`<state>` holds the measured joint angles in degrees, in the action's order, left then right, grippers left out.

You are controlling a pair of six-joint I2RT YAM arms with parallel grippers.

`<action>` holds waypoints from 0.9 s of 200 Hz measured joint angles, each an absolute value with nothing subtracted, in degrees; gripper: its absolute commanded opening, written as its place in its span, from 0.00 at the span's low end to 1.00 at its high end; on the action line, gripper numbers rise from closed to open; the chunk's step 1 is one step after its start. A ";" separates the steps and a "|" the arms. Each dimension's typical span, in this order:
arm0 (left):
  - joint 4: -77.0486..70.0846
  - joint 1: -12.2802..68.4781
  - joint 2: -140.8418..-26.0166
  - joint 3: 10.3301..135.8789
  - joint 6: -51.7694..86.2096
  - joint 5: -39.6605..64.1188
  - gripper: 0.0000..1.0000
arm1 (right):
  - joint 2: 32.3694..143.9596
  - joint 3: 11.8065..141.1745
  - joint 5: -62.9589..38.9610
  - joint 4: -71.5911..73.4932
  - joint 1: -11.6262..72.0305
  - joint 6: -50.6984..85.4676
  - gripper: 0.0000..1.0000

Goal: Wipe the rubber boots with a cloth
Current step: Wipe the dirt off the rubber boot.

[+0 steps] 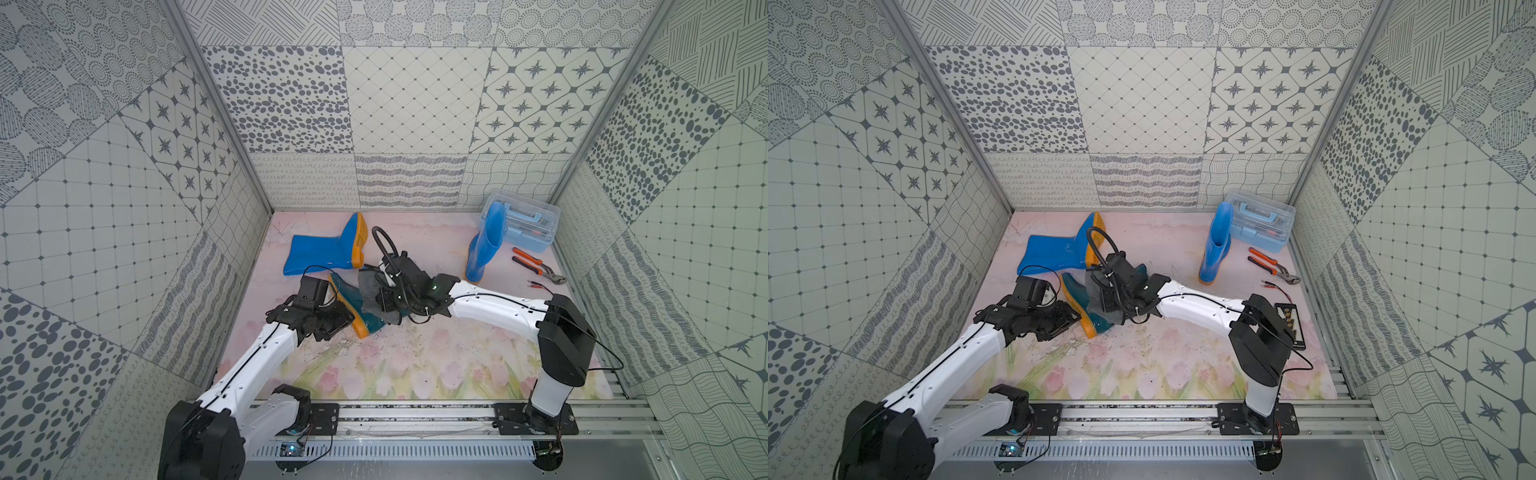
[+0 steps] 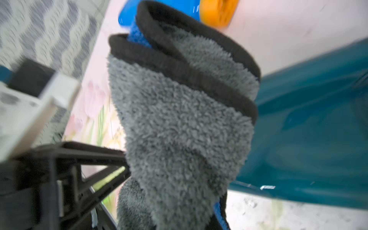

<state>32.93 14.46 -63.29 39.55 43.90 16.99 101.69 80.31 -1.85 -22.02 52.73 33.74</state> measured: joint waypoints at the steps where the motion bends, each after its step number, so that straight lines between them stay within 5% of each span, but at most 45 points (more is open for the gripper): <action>1: 32.84 14.41 -63.66 39.77 43.90 16.97 0.53 | 101.69 80.47 -1.85 -22.02 52.58 33.67 0.00; 63: 25.71 12.60 -82.85 47.40 42.15 18.79 0.50 | 114.19 91.68 -3.44 -20.80 47.66 28.77 0.00; 124: 30.81 12.67 -89.41 52.47 35.33 21.98 0.00 | 115.13 82.59 -5.61 -17.47 48.18 30.11 0.00; 180: 32.27 17.19 -88.25 52.84 31.59 14.81 0.00 | 105.47 65.87 -4.86 -12.34 52.25 35.03 0.00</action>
<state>32.27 17.19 -88.25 52.84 31.59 14.81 105.47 65.87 -4.86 -12.34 52.25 35.03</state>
